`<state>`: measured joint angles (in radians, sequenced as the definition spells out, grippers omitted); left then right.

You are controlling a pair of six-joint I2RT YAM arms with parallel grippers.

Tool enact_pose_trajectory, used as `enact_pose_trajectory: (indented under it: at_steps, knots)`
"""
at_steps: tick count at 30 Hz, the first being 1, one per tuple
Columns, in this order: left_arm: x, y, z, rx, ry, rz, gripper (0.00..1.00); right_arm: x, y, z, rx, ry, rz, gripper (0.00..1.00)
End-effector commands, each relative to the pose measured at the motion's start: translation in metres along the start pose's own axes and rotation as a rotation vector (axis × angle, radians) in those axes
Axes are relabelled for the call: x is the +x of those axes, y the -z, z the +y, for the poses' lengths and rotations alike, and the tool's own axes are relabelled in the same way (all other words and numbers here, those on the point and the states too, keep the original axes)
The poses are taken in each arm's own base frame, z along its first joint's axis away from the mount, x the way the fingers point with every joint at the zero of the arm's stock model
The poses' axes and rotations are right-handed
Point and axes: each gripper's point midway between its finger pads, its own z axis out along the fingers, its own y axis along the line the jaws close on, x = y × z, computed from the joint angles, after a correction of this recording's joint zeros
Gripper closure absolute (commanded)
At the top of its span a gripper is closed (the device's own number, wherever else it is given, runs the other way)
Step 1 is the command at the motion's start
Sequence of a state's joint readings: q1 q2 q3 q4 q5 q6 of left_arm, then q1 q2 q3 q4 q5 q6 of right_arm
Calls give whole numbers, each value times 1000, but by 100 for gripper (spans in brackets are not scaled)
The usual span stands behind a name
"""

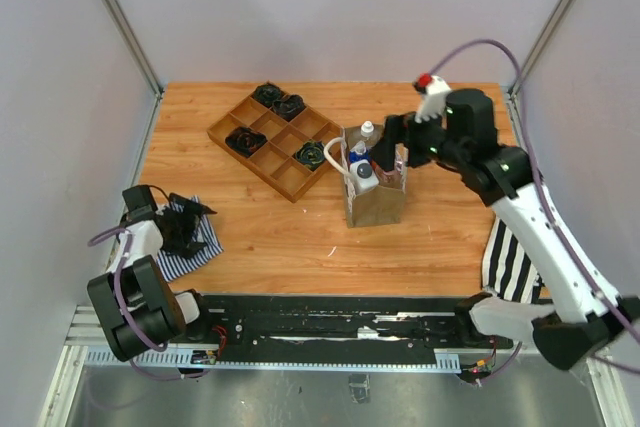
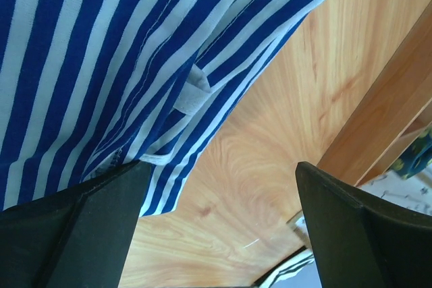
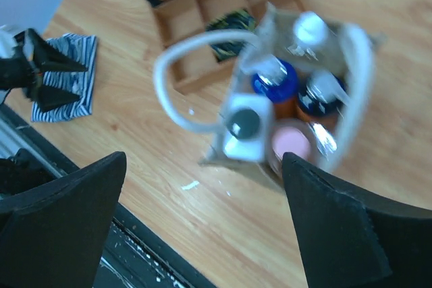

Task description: Take the personal care products out of the canvas bag

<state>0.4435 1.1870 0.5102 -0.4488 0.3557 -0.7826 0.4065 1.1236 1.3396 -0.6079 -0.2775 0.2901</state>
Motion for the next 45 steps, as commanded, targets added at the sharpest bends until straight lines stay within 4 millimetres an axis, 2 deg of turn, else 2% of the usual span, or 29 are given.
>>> enact_pose_trajectory:
  at_steps: [1,3,5,6,7,8,10,13,16,20,25,28,30,36,40,45]
  knots:
    - [-37,-5,36,-133,41,-116,0,-13,-43,57,-93,213,71,1]
    - [-60,3,32,-128,78,-179,0,-7,-71,75,-109,267,148,1]
    - [-85,15,24,-114,106,-248,0,4,-98,85,-106,296,236,2]
    - [-98,22,18,-92,117,-276,0,1,-108,92,-106,311,257,2]
    - [-110,31,12,-69,126,-309,0,19,-124,88,-81,326,335,1]
    - [-123,40,10,-64,139,-345,0,15,-132,89,-49,337,351,1]
    - [-145,59,4,-58,158,-422,0,31,-151,85,-5,353,452,1]
    - [-156,79,-19,19,145,-477,1,53,-182,91,-14,380,529,2]
    - [-150,88,-45,135,101,-466,6,66,-199,93,-29,388,561,1]
    - [-136,95,-57,169,25,-440,7,96,-215,78,-11,372,650,1]
    - [-113,97,-71,228,-66,-368,7,136,-219,33,93,354,788,2]
    - [-104,98,-74,254,-89,-337,7,155,-218,10,140,346,850,1]
    - [-97,97,-77,272,-87,-311,7,165,-224,-2,143,325,873,1]
    - [-69,86,-82,289,-118,-270,8,173,-263,-29,162,297,875,2]
    - [-56,87,-88,305,-146,-264,8,162,-290,-45,245,342,831,2]
    - [-50,87,-91,311,-167,-253,8,148,-310,-84,411,372,766,1]
